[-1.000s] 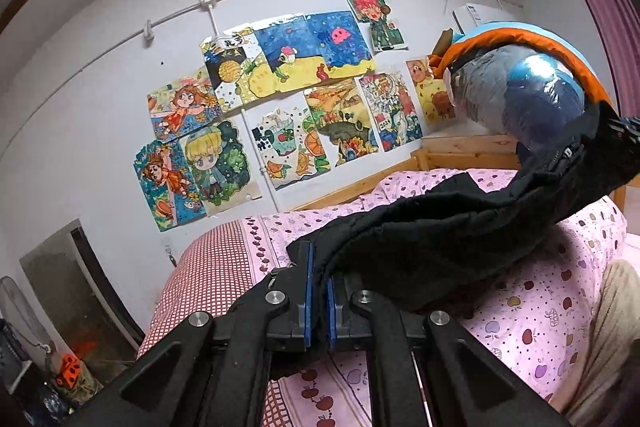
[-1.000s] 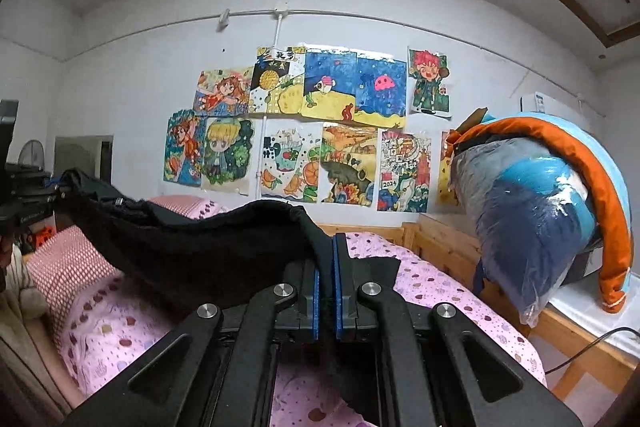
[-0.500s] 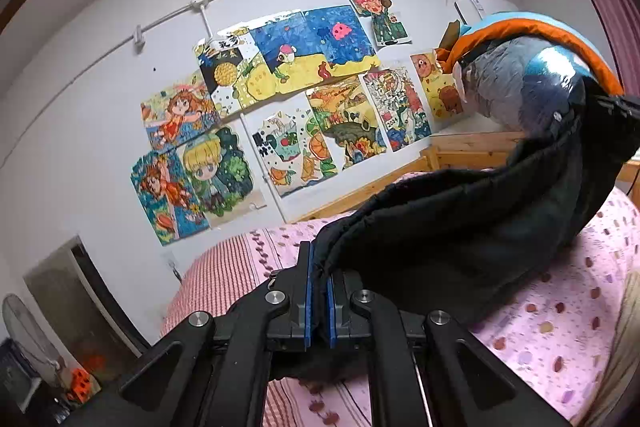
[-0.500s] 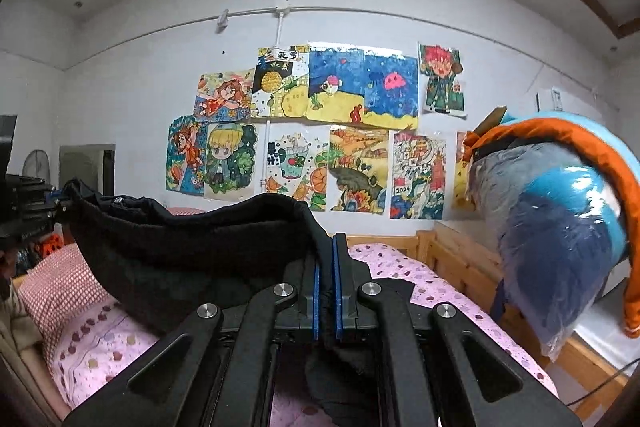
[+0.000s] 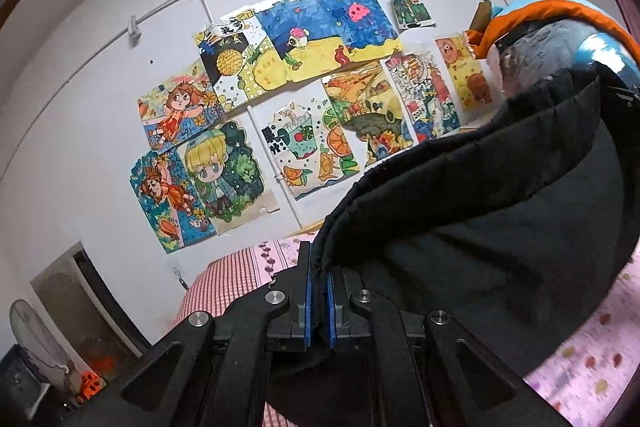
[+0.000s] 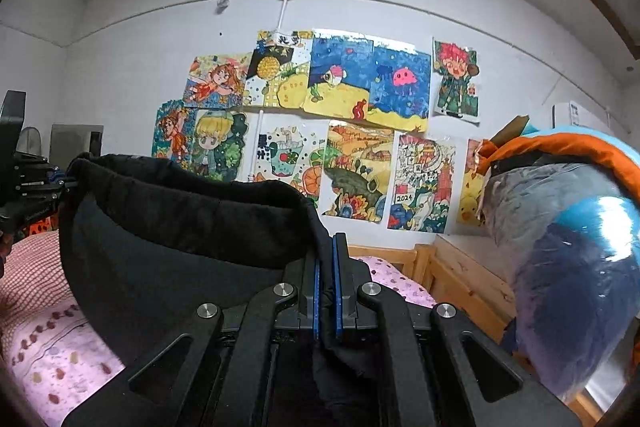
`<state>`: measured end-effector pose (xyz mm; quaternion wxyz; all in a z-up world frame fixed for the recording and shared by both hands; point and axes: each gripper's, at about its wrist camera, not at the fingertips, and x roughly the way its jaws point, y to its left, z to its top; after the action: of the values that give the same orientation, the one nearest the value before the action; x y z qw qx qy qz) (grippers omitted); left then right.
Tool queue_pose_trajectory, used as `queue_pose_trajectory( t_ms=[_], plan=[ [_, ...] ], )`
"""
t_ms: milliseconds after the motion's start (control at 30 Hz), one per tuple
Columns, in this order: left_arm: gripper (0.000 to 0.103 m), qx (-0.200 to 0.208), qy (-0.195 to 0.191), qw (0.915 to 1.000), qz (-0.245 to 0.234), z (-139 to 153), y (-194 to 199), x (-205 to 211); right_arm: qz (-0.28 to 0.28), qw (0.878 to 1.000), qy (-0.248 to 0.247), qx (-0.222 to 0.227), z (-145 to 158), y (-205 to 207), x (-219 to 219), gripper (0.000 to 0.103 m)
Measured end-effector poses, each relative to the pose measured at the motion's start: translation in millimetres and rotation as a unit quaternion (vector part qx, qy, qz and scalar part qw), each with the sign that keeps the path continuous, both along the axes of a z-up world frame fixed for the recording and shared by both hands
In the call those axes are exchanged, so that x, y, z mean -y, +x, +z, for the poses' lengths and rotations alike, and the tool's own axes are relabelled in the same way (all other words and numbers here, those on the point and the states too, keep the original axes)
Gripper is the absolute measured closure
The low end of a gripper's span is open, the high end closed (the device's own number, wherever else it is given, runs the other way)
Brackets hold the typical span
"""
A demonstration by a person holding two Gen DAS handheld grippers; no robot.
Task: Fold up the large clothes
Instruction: 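Lift the grasped edge and fold it over the jacket with both tools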
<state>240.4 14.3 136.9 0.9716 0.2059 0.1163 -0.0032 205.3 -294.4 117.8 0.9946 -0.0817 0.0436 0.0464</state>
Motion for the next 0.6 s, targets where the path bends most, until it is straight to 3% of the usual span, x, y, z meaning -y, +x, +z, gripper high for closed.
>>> queue_pose_trajectory(
  t_ms=[600],
  plan=[
    [0.097, -0.006, 0.033, 0.9991, 0.025, -51.8, 151.7, 17.8, -0.044, 0.996, -0.052, -0.053, -47.5, 166.4, -11.8, 0.098]
  ],
)
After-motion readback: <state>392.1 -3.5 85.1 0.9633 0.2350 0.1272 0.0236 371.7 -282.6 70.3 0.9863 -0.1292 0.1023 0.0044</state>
